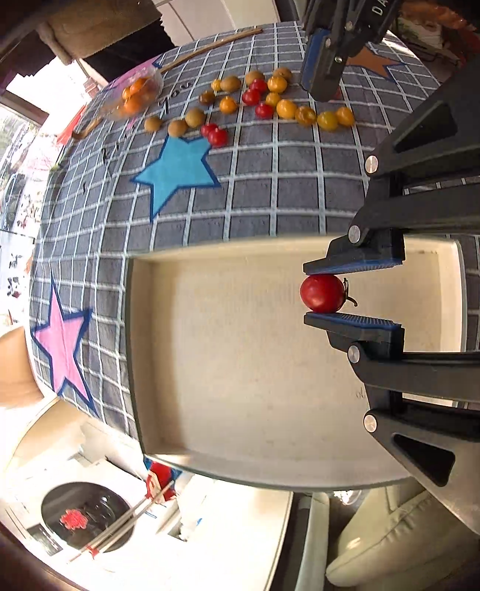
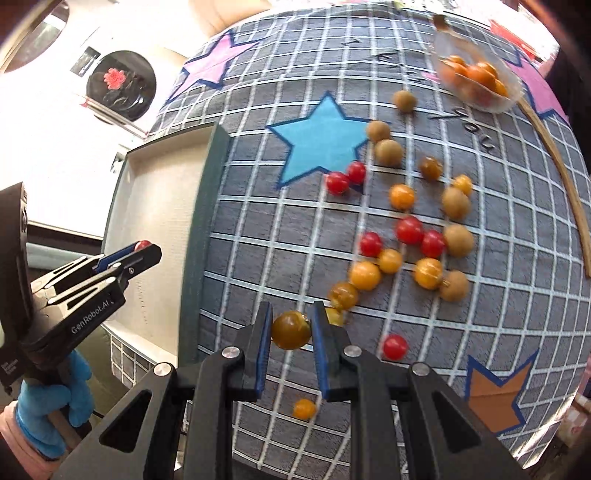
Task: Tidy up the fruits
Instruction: 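Carry both tomatoes to the white tray and open both grippers, then move both open grippers back over the fruit on the cloth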
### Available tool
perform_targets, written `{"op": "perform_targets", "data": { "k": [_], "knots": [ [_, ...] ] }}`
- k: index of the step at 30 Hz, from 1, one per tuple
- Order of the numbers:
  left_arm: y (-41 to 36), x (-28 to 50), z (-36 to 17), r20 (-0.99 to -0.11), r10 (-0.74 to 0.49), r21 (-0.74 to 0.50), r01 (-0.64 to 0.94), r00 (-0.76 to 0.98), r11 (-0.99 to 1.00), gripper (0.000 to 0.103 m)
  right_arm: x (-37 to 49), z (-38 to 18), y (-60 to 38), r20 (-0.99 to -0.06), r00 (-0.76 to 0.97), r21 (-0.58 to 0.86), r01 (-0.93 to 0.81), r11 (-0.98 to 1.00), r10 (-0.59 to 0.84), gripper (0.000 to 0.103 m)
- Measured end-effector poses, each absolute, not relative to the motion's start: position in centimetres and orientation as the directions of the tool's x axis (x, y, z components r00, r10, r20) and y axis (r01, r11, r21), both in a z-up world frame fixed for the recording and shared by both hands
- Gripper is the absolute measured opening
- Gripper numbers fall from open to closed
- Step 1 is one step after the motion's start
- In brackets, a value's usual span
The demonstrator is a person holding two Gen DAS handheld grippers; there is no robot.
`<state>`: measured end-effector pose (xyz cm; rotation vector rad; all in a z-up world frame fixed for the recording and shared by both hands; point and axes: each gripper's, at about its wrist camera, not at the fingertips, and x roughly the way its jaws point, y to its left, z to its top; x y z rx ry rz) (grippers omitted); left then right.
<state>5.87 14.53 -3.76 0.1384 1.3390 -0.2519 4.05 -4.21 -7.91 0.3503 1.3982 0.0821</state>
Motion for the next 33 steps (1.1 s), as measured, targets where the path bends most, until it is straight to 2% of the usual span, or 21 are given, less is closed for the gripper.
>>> {"op": "perform_targets", "data": {
  "k": [10, 16, 17, 18, 20, 21, 22, 26, 27, 33],
  "knots": [
    [22.0, 5.1, -8.2, -0.987, 0.027, 0.051, 0.148, 0.159, 0.988, 0.021, 11.2, -10.6, 7.0, -0.936, 0.104, 0.336, -0.021, 0.942, 0.336, 0.023],
    [21.8, 4.8, -8.8, -0.983, 0.045, 0.078, 0.182, 0.18, 0.98, 0.022, 13.7, -14.1, 9.5, -0.96, 0.027, 0.277, -0.025, 0.961, 0.277, 0.024],
    [21.8, 4.9, -8.8, -0.981, 0.054, 0.089, 0.188, 0.184, 0.978, 0.034, 13.8, -14.5, 9.6, -0.964, 0.017, 0.266, -0.022, 0.964, 0.267, 0.024],
    [21.6, 4.9, -8.8, -0.98, 0.066, 0.102, 0.189, 0.188, 0.977, 0.068, 13.7, -14.5, 9.7, -0.965, 0.019, 0.263, -0.021, 0.965, 0.263, 0.024],
    [21.6, 4.8, -8.3, -0.97, 0.092, 0.134, 0.175, 0.225, 0.975, 0.102, 13.7, -14.4, 10.0, -0.968, 0.023, 0.248, -0.036, 0.968, 0.249, 0.026],
    [21.7, 4.8, -7.9, -0.964, 0.096, 0.142, 0.174, 0.247, 0.974, 0.102, 13.7, -14.4, 10.1, -0.967, 0.021, 0.252, -0.04, 0.967, 0.253, 0.033],
    [21.8, 4.9, -7.8, -0.965, 0.092, 0.139, 0.181, 0.244, 0.974, 0.102, 13.6, -14.3, 10.1, -0.967, 0.019, 0.255, -0.039, 0.966, 0.255, 0.046],
    [22.0, 4.6, -7.8, -0.97, 0.087, 0.135, 0.202, 0.229, 0.97, 0.102, 14.2, -13.3, 9.8, -0.948, 0.045, 0.315, -0.013, 0.949, 0.316, 0.072],
    [22.0, 4.4, -7.6, -0.97, 0.085, 0.134, 0.209, 0.229, 0.969, 0.102, 14.1, -12.7, 9.7, -0.943, 0.059, 0.328, -0.006, 0.945, 0.328, 0.081],
    [20.6, 3.6, -5.5, -0.973, 0.04, 0.111, 0.305, 0.229, 0.946, 0.102, 10.5, -7.8, 5.5, -0.94, 0.183, 0.303, 0.059, 0.951, 0.288, 0.082]
  ]
}}
